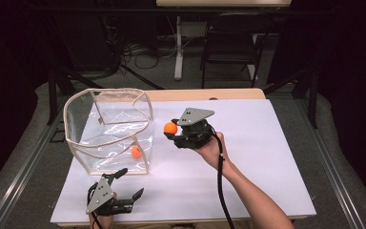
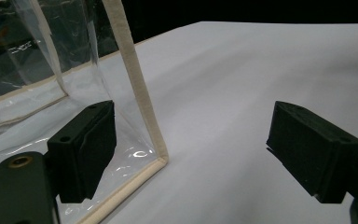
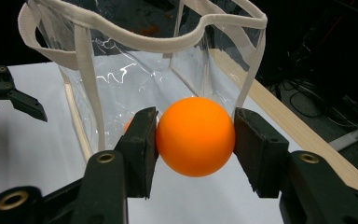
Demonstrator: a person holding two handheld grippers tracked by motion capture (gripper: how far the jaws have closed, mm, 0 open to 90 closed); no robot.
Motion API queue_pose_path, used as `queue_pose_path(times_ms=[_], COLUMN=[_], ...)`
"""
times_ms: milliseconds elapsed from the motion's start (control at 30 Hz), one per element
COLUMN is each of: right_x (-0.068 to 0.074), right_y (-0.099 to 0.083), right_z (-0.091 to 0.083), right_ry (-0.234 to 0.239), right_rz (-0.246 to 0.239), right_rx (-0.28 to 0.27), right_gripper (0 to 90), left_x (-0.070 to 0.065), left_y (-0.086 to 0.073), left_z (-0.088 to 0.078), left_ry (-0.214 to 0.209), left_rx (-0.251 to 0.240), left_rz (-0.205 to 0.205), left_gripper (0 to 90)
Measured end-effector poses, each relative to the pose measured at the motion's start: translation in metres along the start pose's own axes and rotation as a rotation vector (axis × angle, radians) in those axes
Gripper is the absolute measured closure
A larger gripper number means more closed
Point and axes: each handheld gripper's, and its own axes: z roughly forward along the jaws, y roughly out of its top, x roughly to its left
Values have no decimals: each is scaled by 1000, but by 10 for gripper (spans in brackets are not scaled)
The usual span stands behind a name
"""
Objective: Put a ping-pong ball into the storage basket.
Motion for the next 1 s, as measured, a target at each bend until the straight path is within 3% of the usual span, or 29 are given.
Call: queue_pose_path(times_ms=[1000], right_x=[1], right_y=[17], right_z=[8], right_ry=[1], right_rz=[-9], right_rx=[-42], right_gripper=[508], left_x=[1], left_y=[0], left_z=[0], left_ry=[2], left_rx=[3], left_rz=[-2], left_gripper=[157])
